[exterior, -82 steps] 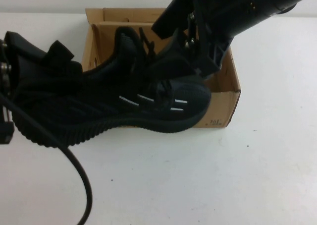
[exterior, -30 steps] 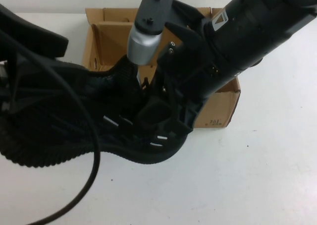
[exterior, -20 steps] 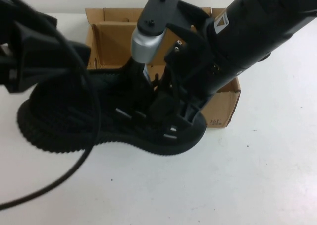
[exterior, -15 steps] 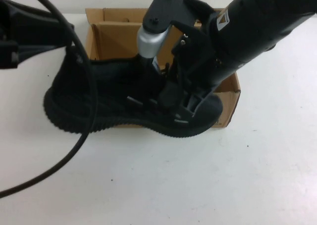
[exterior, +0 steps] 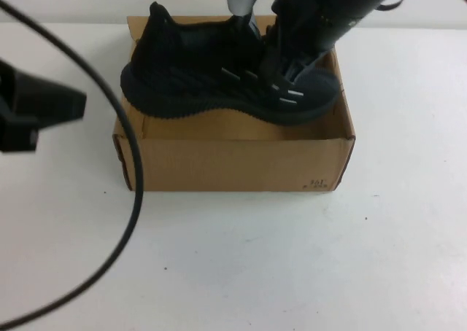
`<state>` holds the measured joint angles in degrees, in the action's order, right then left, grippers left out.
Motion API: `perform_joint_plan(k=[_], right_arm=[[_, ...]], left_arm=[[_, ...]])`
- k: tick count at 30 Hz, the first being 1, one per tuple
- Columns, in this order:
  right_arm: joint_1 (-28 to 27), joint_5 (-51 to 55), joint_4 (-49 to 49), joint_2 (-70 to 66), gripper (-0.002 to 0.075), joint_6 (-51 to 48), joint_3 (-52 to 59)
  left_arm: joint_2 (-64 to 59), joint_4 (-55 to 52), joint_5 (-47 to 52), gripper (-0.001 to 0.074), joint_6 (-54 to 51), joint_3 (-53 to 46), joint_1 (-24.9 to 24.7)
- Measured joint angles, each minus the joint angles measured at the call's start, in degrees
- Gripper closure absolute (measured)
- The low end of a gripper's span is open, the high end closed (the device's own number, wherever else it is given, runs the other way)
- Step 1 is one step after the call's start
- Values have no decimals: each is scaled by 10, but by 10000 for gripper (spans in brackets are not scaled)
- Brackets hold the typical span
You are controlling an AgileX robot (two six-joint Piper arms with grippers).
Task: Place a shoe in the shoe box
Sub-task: Place the shoe in the shoe box
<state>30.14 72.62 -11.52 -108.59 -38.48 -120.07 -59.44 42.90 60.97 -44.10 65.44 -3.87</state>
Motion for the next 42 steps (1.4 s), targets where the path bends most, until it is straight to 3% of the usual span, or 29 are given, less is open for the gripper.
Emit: perform_joint_plan(k=[8, 15, 42], right_arm=[[-2, 3, 48, -133, 712, -8, -149], [-19, 3, 52, -227, 712, -8, -224], [-22, -52, 43, -276, 712, 51, -243]], left_arm=[[36, -5, -27, 736, 0, -105, 0], [41, -5, -15, 736, 5, -114, 0], [42, -5, 4, 736, 7, -115, 0]])
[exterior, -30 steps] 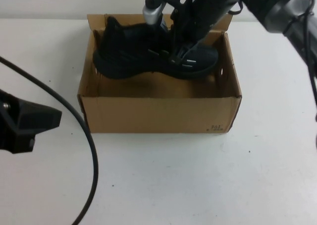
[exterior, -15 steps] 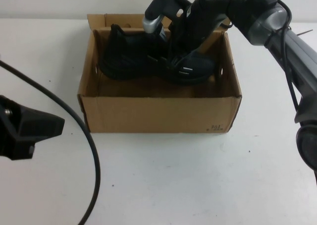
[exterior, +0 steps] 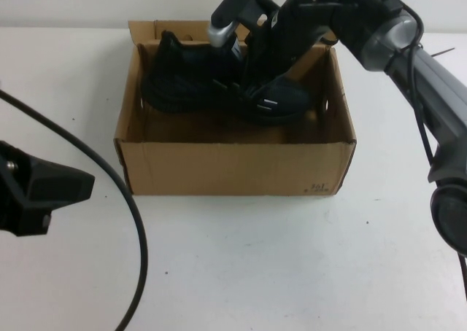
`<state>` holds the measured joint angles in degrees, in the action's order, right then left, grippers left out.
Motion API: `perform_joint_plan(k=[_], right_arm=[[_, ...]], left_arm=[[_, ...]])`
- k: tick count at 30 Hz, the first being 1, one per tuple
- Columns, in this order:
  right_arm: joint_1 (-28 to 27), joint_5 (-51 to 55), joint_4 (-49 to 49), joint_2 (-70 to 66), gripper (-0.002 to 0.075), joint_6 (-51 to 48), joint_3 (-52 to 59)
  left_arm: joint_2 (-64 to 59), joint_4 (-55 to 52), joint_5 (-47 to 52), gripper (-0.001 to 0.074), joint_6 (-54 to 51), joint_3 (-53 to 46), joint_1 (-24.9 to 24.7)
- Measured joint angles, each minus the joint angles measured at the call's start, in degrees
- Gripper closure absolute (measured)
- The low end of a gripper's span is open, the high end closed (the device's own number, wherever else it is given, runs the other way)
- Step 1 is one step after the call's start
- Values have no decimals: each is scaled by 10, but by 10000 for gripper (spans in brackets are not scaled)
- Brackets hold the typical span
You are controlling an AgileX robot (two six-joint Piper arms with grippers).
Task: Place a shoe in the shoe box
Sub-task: Place the shoe in the shoe box
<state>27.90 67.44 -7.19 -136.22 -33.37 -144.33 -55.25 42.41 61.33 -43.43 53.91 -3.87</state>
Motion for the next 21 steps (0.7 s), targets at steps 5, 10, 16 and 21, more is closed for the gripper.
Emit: perform_joint_plan(k=[5, 10, 16, 21], right_arm=[[0, -14, -1, -19, 699, 4, 0], [0, -62, -3, -23, 565, 36, -1], [0, -84, 4, -22, 441, 75, -2], [0, -86, 7, -10, 491, 114, -3]], left_arm=[[0, -2, 0, 736, 0, 0, 0], [0, -3, 2, 736, 0, 0, 0], [0, -3, 15, 736, 0, 0, 0], [3, -30, 19, 736, -21, 0, 0]])
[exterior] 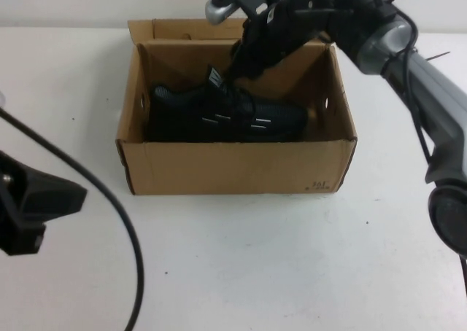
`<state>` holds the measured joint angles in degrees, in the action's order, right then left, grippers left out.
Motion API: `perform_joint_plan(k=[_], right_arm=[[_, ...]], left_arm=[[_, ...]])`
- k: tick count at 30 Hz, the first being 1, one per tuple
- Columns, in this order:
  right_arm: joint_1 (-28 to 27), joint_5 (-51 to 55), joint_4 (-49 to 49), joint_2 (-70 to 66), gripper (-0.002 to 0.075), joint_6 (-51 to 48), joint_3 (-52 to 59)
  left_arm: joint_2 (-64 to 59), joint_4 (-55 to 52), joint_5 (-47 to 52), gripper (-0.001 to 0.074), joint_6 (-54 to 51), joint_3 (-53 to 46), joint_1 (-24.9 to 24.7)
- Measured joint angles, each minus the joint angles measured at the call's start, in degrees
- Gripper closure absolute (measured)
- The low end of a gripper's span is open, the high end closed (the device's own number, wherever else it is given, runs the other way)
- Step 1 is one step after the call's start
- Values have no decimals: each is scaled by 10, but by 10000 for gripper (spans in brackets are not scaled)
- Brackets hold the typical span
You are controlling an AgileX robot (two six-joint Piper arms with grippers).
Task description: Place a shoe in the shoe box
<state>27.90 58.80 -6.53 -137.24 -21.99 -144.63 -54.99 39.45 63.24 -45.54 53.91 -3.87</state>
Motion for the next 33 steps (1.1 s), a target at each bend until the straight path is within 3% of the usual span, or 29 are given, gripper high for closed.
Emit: perform_joint_plan(k=[4, 7, 11, 19, 33], right_arm=[[0, 13, 0, 46, 667, 5, 0], [0, 35, -2, 97, 720, 5, 0], [-5, 62, -25, 159, 737, 4, -3], [-17, 53, -99, 257, 741, 6, -4], [-17, 66, -137, 373, 741, 21, 9]], left_arm=[[20, -99, -27, 736, 18, 17, 0], [46, -179, -67, 736, 69, 32, 0], [99, -232, -105, 736, 117, 34, 0], [256, -235, -174, 736, 172, 27, 0], [508, -235, -231, 736, 267, -171, 0]])
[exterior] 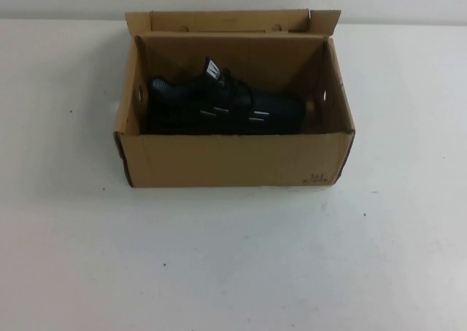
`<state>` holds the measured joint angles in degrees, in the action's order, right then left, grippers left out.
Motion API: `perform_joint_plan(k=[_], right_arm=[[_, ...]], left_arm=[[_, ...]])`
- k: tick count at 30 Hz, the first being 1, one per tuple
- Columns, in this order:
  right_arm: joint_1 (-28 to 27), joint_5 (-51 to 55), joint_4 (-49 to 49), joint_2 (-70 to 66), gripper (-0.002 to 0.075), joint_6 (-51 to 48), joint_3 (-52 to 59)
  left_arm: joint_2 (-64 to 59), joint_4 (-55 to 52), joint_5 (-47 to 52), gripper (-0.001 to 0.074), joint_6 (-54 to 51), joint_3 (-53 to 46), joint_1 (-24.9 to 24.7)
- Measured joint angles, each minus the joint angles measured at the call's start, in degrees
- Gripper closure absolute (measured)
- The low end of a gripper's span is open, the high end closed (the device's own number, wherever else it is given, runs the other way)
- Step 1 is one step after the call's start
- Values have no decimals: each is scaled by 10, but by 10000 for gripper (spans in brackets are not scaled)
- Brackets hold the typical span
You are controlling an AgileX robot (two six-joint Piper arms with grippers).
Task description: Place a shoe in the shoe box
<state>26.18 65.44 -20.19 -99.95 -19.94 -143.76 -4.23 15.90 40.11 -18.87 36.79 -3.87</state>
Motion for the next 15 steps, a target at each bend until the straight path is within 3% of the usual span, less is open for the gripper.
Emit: perform_joint_plan(k=[8, 15], right_arm=[[0, -36, 27, 125, 741, -14, 77], [0, -113, 68, 255, 741, -26, 270]], left_arm=[[5, 0, -74, 736, 16, -105, 0], [5, 0, -84, 736, 17, -132, 0]])
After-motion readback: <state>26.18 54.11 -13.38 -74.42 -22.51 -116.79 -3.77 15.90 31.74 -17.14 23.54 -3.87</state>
